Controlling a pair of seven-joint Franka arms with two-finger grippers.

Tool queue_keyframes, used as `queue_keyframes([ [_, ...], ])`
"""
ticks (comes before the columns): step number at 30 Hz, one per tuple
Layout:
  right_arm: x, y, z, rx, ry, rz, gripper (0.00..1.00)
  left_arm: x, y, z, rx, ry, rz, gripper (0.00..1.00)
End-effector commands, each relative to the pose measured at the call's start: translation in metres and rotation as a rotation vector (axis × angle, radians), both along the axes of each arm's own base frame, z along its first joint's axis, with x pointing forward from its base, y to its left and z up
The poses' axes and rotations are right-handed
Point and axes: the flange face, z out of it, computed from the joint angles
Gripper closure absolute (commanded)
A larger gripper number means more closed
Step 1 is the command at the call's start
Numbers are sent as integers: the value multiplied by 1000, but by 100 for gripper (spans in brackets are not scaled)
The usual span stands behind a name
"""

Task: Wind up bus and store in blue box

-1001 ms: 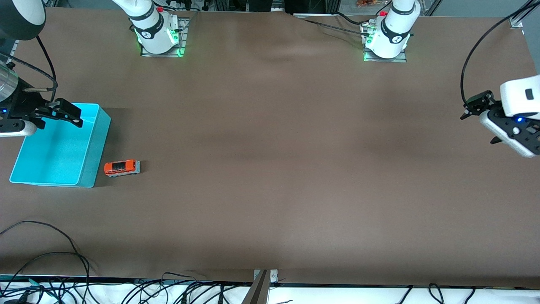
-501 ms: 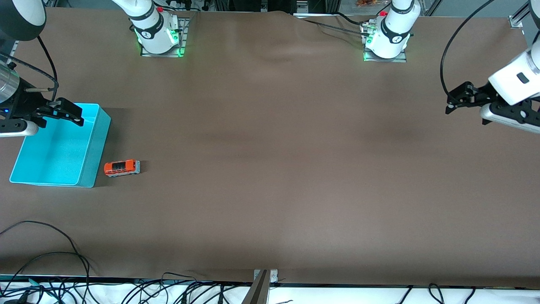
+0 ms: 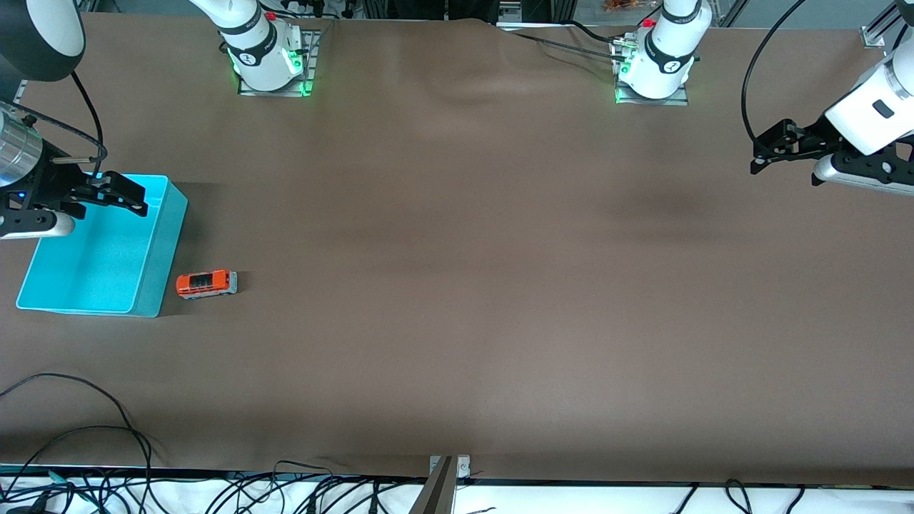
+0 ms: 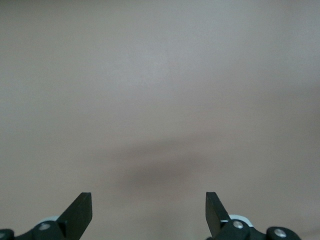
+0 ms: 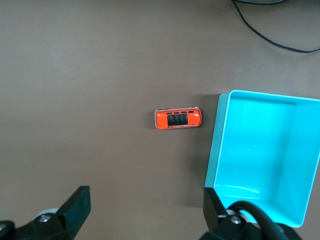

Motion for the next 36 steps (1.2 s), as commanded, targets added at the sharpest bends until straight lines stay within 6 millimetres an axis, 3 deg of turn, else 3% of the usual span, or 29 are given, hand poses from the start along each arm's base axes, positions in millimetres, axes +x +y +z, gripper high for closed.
queue_keyframes([
  [1,-6,1,-6,3,-3,-8,0,-8,0,2,-20,10,33,0],
  [6,-9,-2,-22,5,-15,-11,0,-7,4,1,-19,12,41,0],
  [16,-12,2,-81,5,-32,-5,0,-6,3,1,-14,13,41,0],
  [36,-21,-13,-194,6,-55,-24,0,5,12,1,-14,25,55,0],
])
